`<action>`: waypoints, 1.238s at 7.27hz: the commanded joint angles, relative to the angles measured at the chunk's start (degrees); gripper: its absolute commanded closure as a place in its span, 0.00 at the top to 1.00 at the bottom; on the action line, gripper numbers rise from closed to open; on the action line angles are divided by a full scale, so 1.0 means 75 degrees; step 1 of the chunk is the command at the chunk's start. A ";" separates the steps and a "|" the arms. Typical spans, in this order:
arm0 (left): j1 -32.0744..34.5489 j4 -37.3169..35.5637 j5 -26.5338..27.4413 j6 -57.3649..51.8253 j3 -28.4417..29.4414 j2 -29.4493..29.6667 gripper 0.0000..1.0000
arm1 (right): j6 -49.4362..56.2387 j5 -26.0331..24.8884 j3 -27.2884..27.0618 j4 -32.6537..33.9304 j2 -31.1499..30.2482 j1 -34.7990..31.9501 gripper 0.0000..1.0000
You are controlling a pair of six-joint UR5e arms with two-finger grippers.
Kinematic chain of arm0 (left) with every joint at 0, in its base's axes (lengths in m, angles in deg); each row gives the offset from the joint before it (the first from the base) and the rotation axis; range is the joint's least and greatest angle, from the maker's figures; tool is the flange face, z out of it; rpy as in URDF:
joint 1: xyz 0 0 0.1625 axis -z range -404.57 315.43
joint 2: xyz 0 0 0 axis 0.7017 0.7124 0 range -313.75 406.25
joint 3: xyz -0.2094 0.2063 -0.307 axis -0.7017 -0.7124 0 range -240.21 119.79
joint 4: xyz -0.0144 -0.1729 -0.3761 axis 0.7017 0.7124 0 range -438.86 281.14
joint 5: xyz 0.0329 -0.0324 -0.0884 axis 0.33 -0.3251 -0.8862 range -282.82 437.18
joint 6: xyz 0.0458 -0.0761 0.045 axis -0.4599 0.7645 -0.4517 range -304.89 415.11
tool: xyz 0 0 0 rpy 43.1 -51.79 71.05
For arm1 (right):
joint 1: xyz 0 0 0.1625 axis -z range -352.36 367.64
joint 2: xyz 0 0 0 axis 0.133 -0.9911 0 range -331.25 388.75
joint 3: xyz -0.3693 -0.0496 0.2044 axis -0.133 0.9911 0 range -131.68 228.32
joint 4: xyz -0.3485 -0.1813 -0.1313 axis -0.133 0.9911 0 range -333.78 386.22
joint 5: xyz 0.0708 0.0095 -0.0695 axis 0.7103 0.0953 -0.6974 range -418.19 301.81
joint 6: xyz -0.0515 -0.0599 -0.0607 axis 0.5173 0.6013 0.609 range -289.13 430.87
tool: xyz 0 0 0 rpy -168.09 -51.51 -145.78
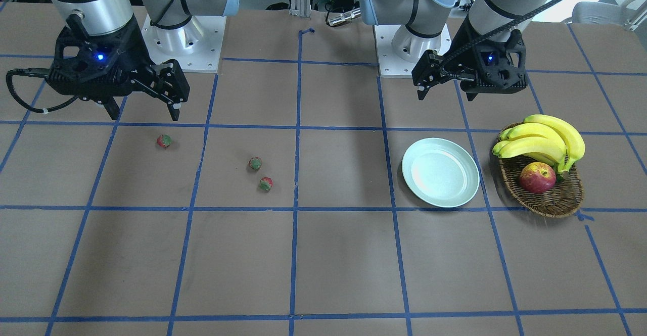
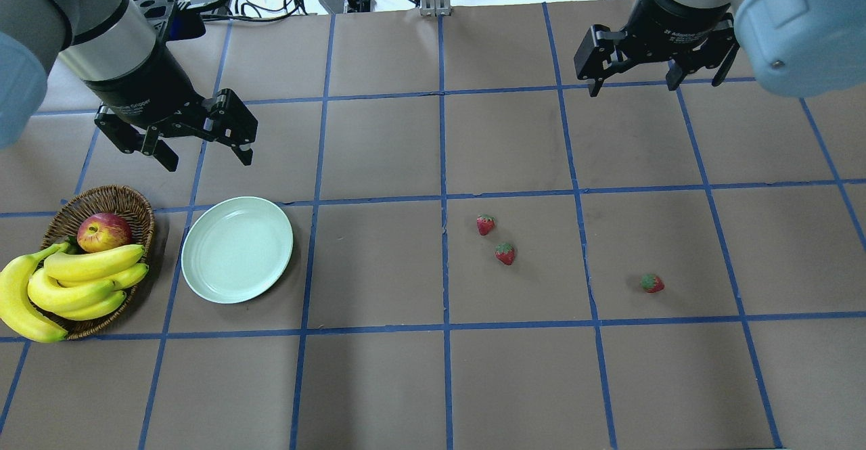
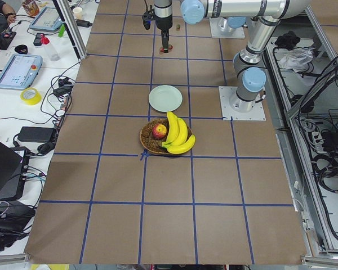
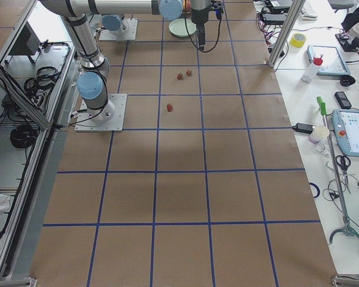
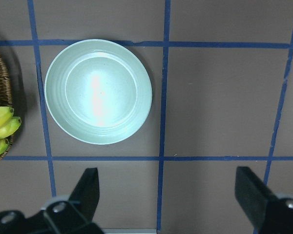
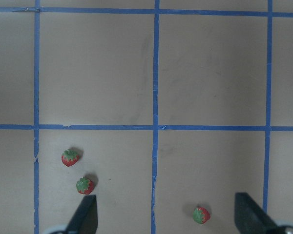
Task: Collect all strawberries into plate
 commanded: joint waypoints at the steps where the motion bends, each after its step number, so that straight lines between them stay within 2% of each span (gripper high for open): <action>1: -0.0002 0.0018 -0.0010 0.0000 0.0009 0.0000 1.00 | 0.0000 -0.0002 -0.0012 0.0001 0.0000 0.0000 1.00; 5: 0.0010 0.0018 0.0002 0.0000 0.0009 0.0000 1.00 | 0.0093 -0.0002 0.0012 -0.0057 0.0000 0.0047 1.00; 9: -0.0002 0.0029 0.0002 0.0000 -0.0003 0.0000 1.00 | 0.0001 0.0162 0.0152 -0.0269 0.0363 -0.0012 1.00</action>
